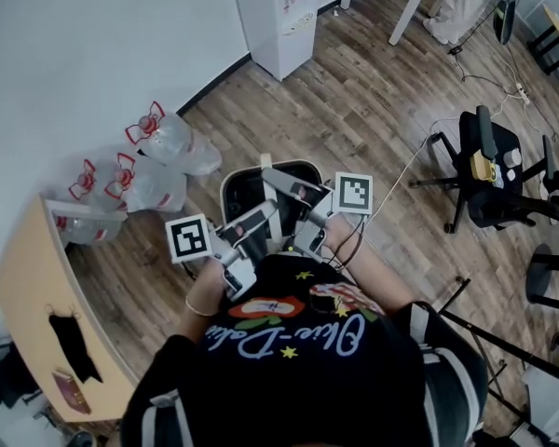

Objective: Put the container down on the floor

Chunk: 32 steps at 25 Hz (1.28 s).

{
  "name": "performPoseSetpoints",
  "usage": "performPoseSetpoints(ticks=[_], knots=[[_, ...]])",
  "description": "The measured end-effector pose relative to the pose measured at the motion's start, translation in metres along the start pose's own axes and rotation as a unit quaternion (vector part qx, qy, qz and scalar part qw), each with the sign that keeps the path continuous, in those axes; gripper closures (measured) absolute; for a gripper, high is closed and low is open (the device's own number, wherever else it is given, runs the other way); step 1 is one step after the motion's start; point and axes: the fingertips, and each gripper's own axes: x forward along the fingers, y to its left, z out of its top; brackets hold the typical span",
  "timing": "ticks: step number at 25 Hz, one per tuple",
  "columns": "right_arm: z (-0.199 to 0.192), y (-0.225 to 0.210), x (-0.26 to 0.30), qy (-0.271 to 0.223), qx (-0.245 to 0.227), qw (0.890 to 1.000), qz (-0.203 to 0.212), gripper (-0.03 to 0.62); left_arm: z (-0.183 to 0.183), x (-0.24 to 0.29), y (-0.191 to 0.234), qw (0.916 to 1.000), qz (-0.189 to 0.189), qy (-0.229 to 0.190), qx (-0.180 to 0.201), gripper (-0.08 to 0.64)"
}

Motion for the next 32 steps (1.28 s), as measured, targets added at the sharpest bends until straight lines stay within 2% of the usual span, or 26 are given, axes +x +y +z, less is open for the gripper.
performPoseSetpoints(ticks=[8,20,32], knots=[[0.022,-0.006,0.034,0.007,0.001,1.000,-0.009,0.535,0.040,0.002,0.004,0.9999,-0.003,-0.006,-0.014,0.497],[0.080,-0.017,0.087,-0.014,-0.014,0.999,-0.033,0.535,0.116,0.023,0.013,0.9994,-0.013,0.022,-0.022,0.497],[0.143,-0.018,0.132,-0.055,-0.024,0.996,-0.060,0.535,0.190,0.050,0.010,0.9968,-0.037,0.064,-0.028,0.497]])
